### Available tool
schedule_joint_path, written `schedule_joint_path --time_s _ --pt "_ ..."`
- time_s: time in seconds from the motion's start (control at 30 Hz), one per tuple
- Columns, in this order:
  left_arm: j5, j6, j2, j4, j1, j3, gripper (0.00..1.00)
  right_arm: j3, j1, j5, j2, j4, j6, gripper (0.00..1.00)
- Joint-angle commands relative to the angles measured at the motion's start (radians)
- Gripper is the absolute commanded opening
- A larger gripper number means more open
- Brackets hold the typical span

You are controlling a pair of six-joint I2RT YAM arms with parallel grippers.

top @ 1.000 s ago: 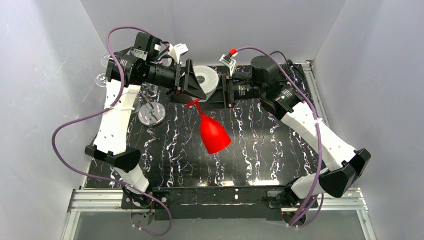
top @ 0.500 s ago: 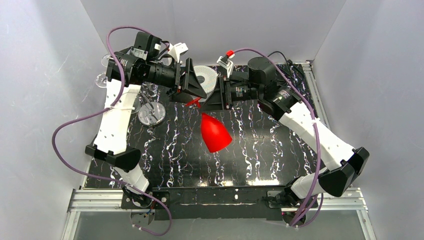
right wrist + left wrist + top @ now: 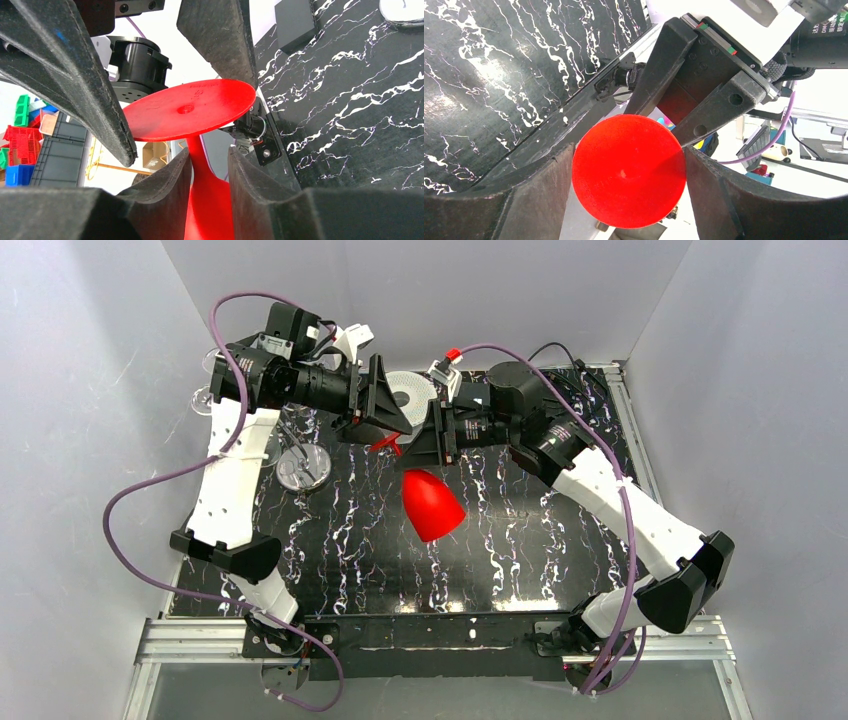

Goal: Take the wine glass off the wine glass rack
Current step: Place the wine glass at the center of the board.

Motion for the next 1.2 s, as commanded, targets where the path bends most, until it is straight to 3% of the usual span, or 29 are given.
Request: schedule_joint_path --time_s 0.0,0.3,0.43,0.6,1.17 --pt "0.062 -0.005 -0.003 -0.051 0.007 0.029 0.68 -0.010 0.009 0.010 0.001 0.060 0.012 0.36" --pt "0.059 0.002 -0.004 -0.059 0.007 0.036 0.69 -0.007 0.016 0.012 0.005 0.055 0.019 0.02" --pt "0.047 0.010 -0.001 -0.070 0.007 0.042 0.77 -0.007 0.018 0.019 0.003 0.051 0.020 0.01" --pt "0.028 0.024 -0.001 -0.090 0.007 0.052 0.98 -0.004 0.019 0.024 0.002 0.043 0.019 0.01" --pt "-0.047 0.075 -0.055 -0.134 0.007 0.032 0.98 0.027 0.013 0.153 -0.002 -0.147 -0.018 0.01"
